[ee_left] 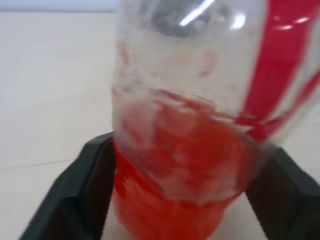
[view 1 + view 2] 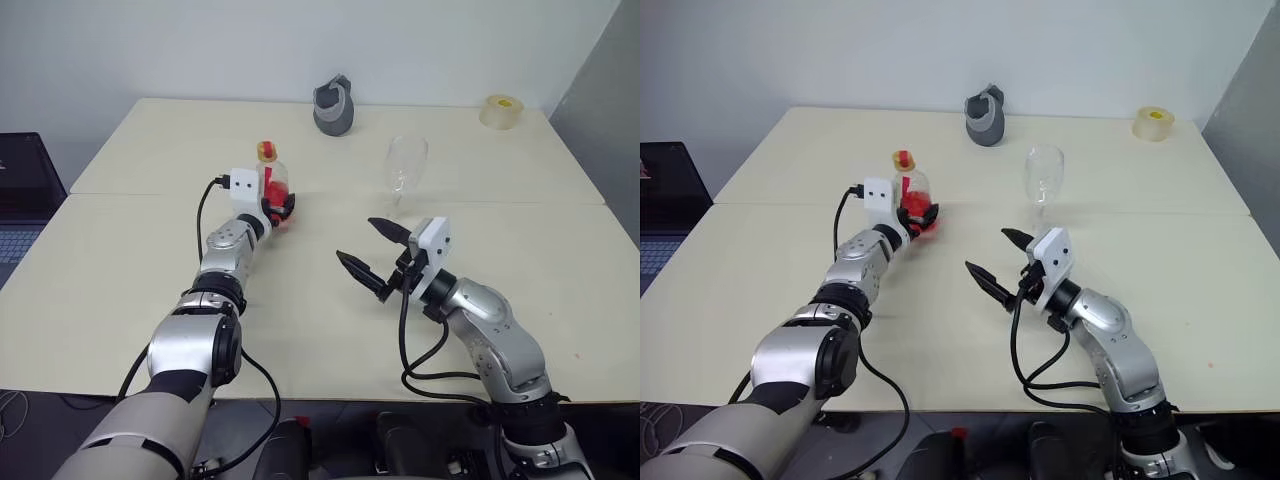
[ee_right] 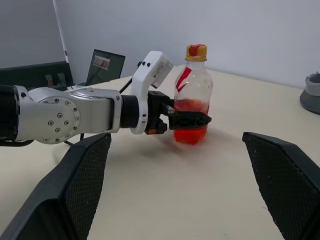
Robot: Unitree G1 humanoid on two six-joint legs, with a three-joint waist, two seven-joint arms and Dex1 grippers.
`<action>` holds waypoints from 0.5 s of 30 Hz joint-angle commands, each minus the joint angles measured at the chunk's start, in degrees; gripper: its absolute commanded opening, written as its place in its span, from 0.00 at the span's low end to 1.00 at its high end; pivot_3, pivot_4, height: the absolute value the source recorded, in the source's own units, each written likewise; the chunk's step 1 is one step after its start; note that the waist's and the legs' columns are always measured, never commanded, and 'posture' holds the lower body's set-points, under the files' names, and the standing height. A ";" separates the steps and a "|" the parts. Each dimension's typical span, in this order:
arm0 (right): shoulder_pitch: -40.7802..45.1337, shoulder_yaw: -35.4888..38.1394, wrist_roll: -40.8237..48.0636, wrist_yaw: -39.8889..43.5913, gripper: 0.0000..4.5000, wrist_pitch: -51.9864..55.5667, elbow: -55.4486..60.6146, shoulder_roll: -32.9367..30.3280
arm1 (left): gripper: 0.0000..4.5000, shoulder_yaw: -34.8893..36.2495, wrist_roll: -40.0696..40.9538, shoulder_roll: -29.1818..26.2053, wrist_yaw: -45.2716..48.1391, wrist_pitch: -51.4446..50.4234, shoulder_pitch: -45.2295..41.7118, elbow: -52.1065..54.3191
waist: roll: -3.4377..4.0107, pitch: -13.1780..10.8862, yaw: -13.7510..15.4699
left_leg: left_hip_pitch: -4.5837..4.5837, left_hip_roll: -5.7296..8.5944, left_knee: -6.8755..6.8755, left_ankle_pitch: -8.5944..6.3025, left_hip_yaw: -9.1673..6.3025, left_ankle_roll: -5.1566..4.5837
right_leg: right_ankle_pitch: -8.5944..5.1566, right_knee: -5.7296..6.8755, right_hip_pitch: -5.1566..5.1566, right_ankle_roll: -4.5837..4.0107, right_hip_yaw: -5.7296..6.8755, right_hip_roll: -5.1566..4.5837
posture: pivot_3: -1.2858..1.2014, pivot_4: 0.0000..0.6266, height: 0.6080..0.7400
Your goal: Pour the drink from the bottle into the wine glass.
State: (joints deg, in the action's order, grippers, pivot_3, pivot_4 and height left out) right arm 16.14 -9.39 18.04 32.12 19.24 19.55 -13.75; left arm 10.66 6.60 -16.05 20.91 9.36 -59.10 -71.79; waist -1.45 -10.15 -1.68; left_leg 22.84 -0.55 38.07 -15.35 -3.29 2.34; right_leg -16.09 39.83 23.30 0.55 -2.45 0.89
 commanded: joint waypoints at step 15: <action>2.48 4.24 8.69 2.57 1.00 8.25 10.45 -5.89 | 0.43 -12.07 3.14 1.44 27.10 -10.13 19.29 42.33 | 0.00 0.00 -0.30 | -0.01 -0.04 -0.02 0.09 -0.17 0.15 | 0.00 0.02 0.01 -0.01 -0.13 -0.05 | 0.52 0.24 1.00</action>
State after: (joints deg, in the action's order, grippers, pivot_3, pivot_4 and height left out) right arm 17.20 -6.50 24.06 33.83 25.68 26.18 -19.00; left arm 0.18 8.09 -13.87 45.01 2.19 -40.57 -37.40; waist -1.44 -10.15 -1.98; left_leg 22.81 -0.59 38.06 -15.28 -3.53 2.46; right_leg -16.10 39.87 23.31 0.53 -2.59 0.83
